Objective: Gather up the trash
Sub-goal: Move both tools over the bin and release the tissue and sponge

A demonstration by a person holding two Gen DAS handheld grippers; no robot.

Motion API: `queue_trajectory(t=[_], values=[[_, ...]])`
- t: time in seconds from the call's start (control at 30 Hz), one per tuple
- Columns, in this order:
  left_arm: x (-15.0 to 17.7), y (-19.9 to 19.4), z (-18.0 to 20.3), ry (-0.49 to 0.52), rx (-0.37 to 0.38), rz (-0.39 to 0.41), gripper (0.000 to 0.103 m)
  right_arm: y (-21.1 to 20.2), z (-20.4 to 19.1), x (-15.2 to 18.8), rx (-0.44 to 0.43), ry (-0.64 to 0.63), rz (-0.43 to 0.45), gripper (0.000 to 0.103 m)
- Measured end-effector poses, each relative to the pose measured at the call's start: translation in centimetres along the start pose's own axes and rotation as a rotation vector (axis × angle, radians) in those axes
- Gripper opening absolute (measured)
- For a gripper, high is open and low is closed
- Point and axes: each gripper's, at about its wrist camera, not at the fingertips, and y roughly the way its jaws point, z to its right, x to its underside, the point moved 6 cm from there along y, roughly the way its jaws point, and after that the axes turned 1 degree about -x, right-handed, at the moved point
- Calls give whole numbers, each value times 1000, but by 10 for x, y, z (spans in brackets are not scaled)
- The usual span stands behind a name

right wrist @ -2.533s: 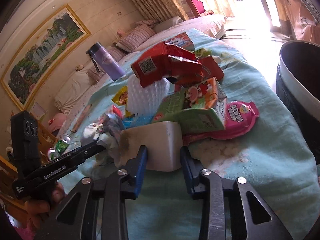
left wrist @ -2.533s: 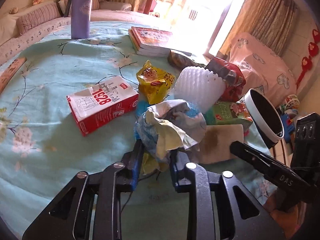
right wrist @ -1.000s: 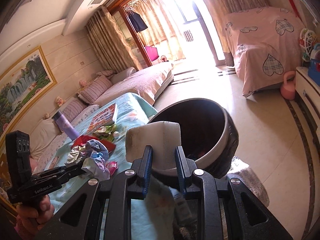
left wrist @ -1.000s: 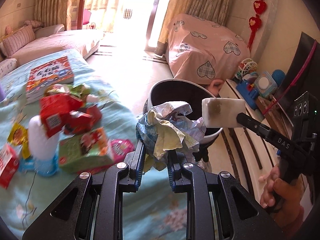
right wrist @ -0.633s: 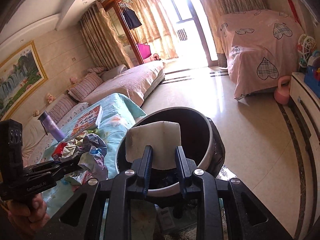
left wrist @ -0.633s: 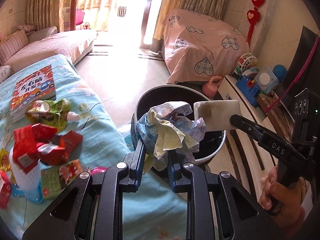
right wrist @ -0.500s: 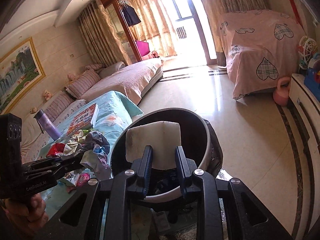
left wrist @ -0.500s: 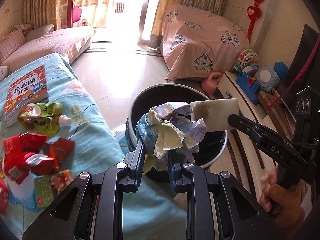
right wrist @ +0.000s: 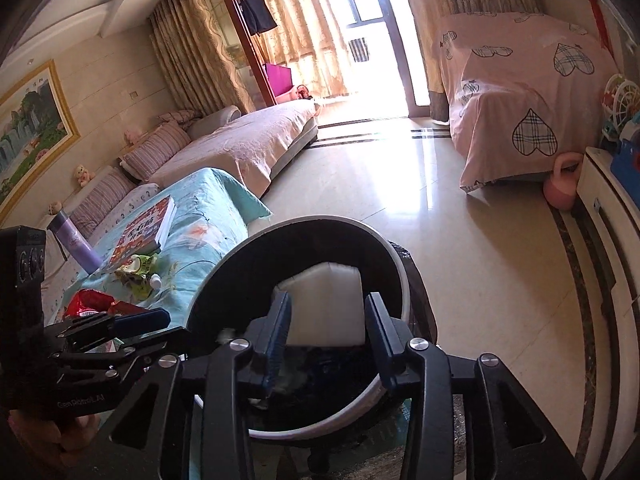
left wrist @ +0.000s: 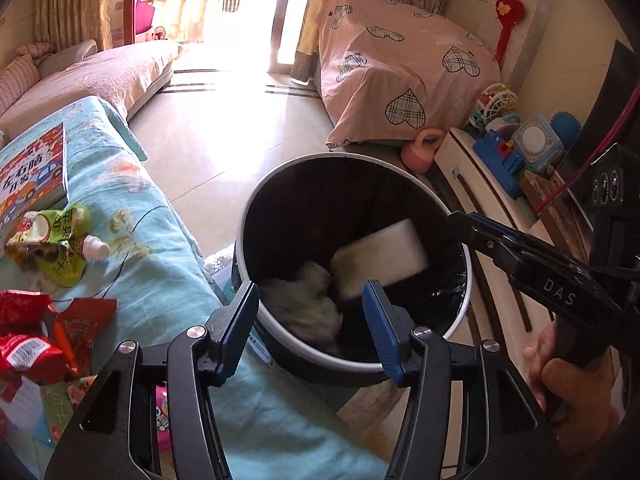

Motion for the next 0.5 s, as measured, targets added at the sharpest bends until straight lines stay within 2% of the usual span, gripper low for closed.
queue_trajectory(t=[0.13, 0.2, 0.23, 0.27, 0.5], values=[[14, -16, -7, -15, -3, 26, 57, -9, 1, 5, -19, 30, 18, 47], [22, -29, -9, -23, -1, 51, 59, -16, -3, 7, -45, 43, 35, 62], [26, -35, -11, -30, 3, 61, 60, -21, -7, 9, -63, 49, 50, 75], [31, -42, -13, -40, 7, 73, 61, -25, -11, 11, -78, 53, 64, 83], [68, -77, -41, -111, 4, 99, 62, -41, -51, 34, -166, 62, 62, 87]])
